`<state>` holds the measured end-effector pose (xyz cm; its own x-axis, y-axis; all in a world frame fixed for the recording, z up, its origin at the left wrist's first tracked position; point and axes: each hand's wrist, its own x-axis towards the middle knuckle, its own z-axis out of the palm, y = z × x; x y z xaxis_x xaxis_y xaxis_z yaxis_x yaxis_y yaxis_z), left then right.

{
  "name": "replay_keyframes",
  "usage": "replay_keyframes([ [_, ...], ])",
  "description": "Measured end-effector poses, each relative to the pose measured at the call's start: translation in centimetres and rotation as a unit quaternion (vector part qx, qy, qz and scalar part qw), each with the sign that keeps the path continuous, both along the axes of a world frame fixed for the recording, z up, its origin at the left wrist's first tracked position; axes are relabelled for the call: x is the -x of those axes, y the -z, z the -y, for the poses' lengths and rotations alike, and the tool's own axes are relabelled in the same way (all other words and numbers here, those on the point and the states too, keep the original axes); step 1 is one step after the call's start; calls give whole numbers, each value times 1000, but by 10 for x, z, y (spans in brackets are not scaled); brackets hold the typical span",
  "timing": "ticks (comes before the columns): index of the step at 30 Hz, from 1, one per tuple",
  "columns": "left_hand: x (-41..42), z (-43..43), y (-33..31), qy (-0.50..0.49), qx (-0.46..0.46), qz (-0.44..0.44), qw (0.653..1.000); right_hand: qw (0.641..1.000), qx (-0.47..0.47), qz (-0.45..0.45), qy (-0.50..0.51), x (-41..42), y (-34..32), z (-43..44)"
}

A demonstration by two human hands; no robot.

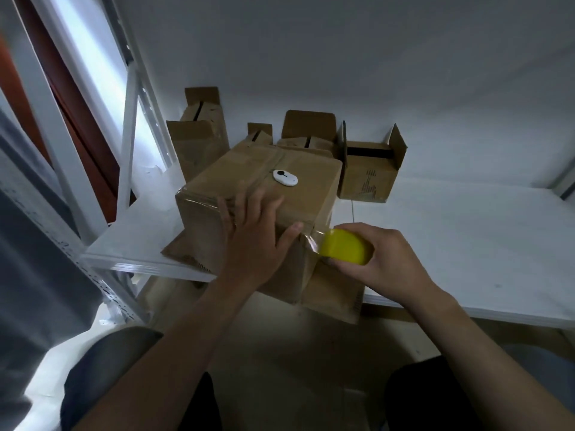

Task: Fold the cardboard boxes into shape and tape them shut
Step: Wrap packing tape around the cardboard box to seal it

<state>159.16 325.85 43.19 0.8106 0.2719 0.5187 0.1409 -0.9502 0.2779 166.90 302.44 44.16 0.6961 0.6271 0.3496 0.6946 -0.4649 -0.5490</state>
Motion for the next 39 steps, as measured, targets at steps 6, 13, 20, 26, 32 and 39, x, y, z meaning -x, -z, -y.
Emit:
replay_keyframes([
  [6, -3, 22, -3, -72, 110, -28, 991, 998, 55, 34, -2, -8, 4, -3],
  [13, -15, 44, -3, -94, 55, -11, 994, 995, 97, 8, -25, -20, 3, -2],
  [20, -15, 41, 5, -88, 38, 34, 995, 998, -13, 60, -20, -48, -46, -30],
  [26, -8, 37, 6, -84, 58, 83, 991, 999, 33, 24, -3, -85, -66, -111],
  [32, -14, 38, 7, -103, 45, 84, 990, 999, 34, 36, 11, -109, -50, -141],
  [39, -14, 48, 3, -99, 85, 123, 984, 995, 38, -51, -73, -116, -60, -130],
])
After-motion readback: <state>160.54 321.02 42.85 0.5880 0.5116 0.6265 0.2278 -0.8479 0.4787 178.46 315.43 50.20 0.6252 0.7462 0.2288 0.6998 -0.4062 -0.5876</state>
